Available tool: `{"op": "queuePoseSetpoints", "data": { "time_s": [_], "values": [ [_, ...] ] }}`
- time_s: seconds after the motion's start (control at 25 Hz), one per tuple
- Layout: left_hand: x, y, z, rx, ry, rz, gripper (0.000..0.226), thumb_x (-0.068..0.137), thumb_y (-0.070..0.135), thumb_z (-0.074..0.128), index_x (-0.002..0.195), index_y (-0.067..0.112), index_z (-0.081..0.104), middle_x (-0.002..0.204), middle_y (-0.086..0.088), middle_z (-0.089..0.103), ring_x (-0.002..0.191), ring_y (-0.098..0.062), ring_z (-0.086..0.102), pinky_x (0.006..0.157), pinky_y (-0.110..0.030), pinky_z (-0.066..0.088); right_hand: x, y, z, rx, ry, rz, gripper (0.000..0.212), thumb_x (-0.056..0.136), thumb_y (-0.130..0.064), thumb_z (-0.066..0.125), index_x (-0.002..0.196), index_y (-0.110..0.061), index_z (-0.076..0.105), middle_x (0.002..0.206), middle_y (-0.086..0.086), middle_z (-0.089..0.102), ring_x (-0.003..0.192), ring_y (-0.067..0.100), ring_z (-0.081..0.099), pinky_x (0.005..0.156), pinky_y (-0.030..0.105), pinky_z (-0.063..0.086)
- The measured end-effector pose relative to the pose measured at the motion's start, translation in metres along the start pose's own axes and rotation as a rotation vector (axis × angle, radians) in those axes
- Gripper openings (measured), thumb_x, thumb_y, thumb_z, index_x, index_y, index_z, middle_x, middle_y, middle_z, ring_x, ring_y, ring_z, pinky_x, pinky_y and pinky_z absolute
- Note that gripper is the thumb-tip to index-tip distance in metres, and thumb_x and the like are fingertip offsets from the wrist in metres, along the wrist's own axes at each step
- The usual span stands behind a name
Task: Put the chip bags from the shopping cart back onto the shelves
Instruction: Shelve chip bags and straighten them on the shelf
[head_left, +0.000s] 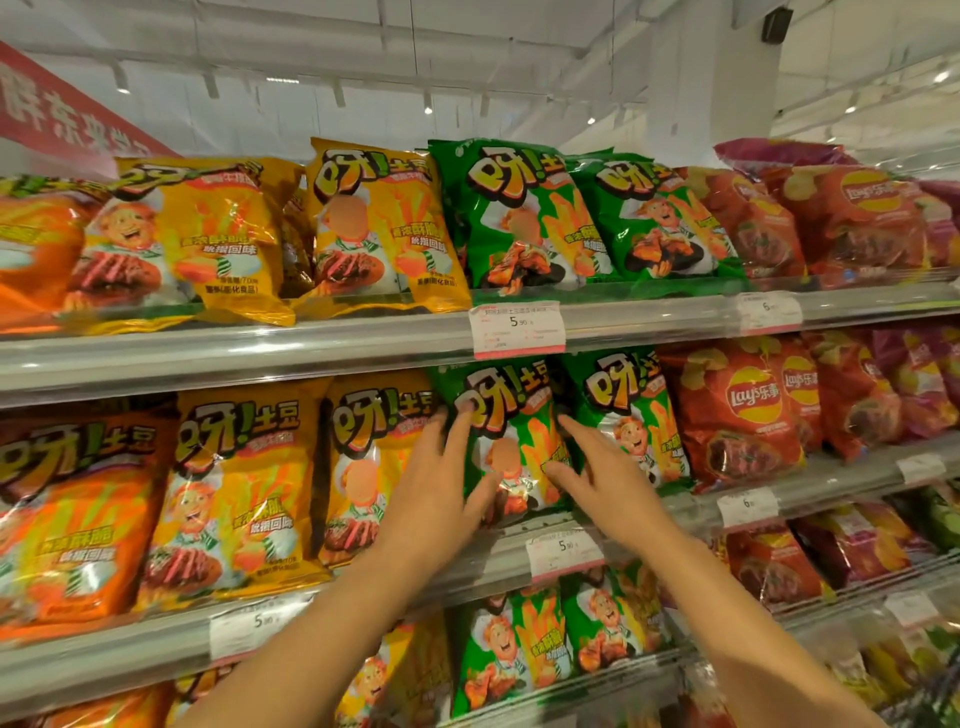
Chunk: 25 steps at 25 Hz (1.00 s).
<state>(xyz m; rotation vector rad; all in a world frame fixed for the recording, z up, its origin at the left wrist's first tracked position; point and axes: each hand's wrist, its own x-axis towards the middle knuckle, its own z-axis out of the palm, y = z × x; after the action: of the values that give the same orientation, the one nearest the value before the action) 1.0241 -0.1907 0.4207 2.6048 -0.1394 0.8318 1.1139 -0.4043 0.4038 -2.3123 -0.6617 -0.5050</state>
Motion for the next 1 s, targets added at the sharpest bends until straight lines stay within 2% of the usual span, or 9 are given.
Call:
{"op": "queuePoseSetpoints", "data": {
  "time_s": [0.08,0.2,0.36,0.52,0.6,0.72,0.84,0.92,1.0],
  "values": [
    [0.024,0.011,-0.003,0.02,-0.06,-0.03,0.079,0.099,0.055,0.047,0.159,0.035,0.0,0.167,-0.007,0.004,0.15,-0.032,0.025,0.112,-0.043,0.042,0.009,-0.004,0.001,0.027,-0.095,0.066,0.085,0.095,-0.056,0.059,0.161,-0.024,0.017,0.157,0.0,0.045,0.125,0.023,0.059,0.098,0.034,0.047],
    [0.047,0.026,0.003,-0.013,-0.133,-0.179,0.079,0.097,0.048,0.056,0.159,0.027,0.011,0.163,-0.015,0.011,0.142,-0.042,0.035,0.107,-0.048,0.045,0.018,-0.013,0.005,0.001,-0.156,0.119,0.092,0.089,-0.064,0.062,0.158,-0.019,0.019,0.144,0.003,0.057,0.124,0.024,0.059,0.091,0.035,0.05],
    [0.058,0.025,0.007,0.001,-0.09,-0.206,0.067,0.098,0.045,0.057,0.154,0.02,0.028,0.146,-0.021,0.043,0.132,-0.038,0.048,0.1,-0.048,0.051,0.016,-0.013,0.003,0.011,-0.072,0.147,0.098,0.083,-0.074,0.06,0.158,-0.024,0.02,0.139,0.0,0.062,0.121,0.024,0.061,0.095,0.042,0.053],
    [0.059,0.021,0.003,0.089,-0.158,-0.275,0.049,0.104,0.042,0.047,0.143,0.013,0.044,0.143,-0.019,0.049,0.123,-0.037,0.057,0.097,-0.042,0.051,0.013,-0.012,0.011,-0.202,-0.053,0.153,0.099,0.085,-0.083,0.044,0.159,-0.024,0.016,0.139,0.005,0.061,0.12,0.028,0.062,0.09,0.042,0.054],
    [0.062,0.03,-0.005,0.108,-0.224,-0.286,0.049,0.105,0.038,0.045,0.147,0.013,0.04,0.149,-0.021,0.043,0.126,-0.037,0.056,0.1,-0.042,0.047,0.013,-0.015,0.015,-0.27,-0.039,0.17,0.101,0.086,-0.084,0.039,0.16,-0.022,0.01,0.138,0.008,0.061,0.118,0.03,0.063,0.086,0.041,0.053],
    [0.044,0.039,-0.014,0.012,-0.207,-0.216,0.062,0.103,0.031,0.051,0.156,0.023,0.023,0.163,-0.016,0.014,0.135,-0.037,0.048,0.105,-0.042,0.044,0.007,-0.022,0.014,-0.3,-0.003,0.197,0.098,0.089,-0.08,0.039,0.161,-0.026,0.001,0.144,0.009,0.054,0.12,0.03,0.062,0.081,0.041,0.051],
    [-0.018,0.026,-0.008,0.078,-0.058,0.031,0.077,0.099,0.042,0.055,0.159,0.032,0.009,0.168,-0.003,-0.003,0.153,-0.028,0.017,0.12,-0.042,0.029,-0.006,-0.038,0.012,-0.391,0.191,0.052,0.08,0.095,-0.067,0.046,0.158,-0.03,0.014,0.142,0.007,0.043,0.103,0.027,0.065,0.063,0.034,0.046],
    [-0.061,0.006,-0.004,0.303,0.047,0.095,0.074,0.095,0.048,0.053,0.159,0.028,0.022,0.168,-0.01,0.014,0.153,-0.033,0.018,0.119,-0.054,0.028,-0.011,-0.051,0.013,-0.373,0.258,-0.109,0.066,0.098,-0.052,0.053,0.156,-0.03,0.03,0.142,0.005,0.043,0.1,0.024,0.064,0.057,0.031,0.046],
    [-0.094,-0.017,-0.004,0.411,0.073,0.065,0.067,0.093,0.052,0.046,0.153,0.022,0.042,0.16,-0.014,0.035,0.147,-0.04,0.031,0.112,-0.062,0.035,-0.014,-0.069,0.022,-0.313,0.223,-0.254,0.06,0.099,-0.038,0.06,0.154,-0.029,0.038,0.145,0.003,0.045,0.117,0.024,0.058,0.064,0.034,0.053]
  ]
}}
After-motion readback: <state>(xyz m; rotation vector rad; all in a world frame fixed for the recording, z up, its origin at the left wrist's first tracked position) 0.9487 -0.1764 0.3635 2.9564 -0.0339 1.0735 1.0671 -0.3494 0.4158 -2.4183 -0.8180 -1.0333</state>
